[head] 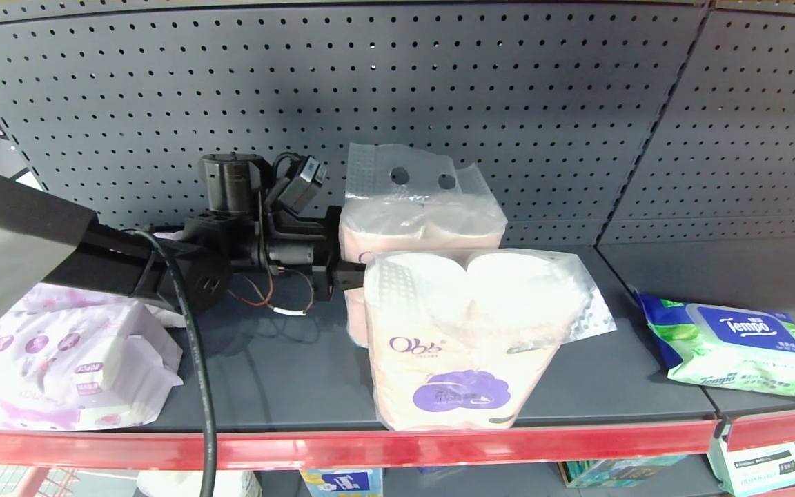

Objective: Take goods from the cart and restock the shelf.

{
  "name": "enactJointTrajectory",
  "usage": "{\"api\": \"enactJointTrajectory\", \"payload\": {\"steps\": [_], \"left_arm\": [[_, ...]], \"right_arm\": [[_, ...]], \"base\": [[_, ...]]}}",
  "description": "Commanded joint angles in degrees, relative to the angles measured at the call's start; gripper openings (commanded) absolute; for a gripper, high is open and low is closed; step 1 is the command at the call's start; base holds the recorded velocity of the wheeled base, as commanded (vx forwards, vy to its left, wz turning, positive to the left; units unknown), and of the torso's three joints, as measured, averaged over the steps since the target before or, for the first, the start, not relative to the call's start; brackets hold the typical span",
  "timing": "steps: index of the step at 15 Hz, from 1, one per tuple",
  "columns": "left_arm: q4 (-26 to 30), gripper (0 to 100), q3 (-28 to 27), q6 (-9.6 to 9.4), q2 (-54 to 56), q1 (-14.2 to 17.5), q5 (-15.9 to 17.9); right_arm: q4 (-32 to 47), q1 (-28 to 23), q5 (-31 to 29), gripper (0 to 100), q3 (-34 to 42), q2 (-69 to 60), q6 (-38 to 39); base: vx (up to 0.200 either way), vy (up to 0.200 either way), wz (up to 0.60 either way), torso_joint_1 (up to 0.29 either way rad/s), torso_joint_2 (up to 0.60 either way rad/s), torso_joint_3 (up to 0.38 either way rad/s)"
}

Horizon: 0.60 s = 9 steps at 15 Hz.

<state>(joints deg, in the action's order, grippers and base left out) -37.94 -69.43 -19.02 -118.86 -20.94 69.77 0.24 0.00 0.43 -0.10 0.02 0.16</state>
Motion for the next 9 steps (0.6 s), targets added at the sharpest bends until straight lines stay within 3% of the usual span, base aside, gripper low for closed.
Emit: {"api": "enactJointTrajectory", "payload": {"steps": [1, 9], "left_arm": [[0.14, 0, -1.15, -0.23, -1.02, -0.59, -0.07], [1.99, 0, -2.56, -0.32, -1.02, -1.73, -0.42]], "right_arm": [[-0.07, 0.00, 0.01, 100, 0.01, -0.02, 0.02], [0.02, 0.00, 0.01, 100, 0.01, -0.02, 0.02]], "base": [[0.000, 0.000, 0.00, 0.000, 0.00, 0.000], [0.000, 0.000, 0.00, 0.000, 0.00, 0.000]]}}
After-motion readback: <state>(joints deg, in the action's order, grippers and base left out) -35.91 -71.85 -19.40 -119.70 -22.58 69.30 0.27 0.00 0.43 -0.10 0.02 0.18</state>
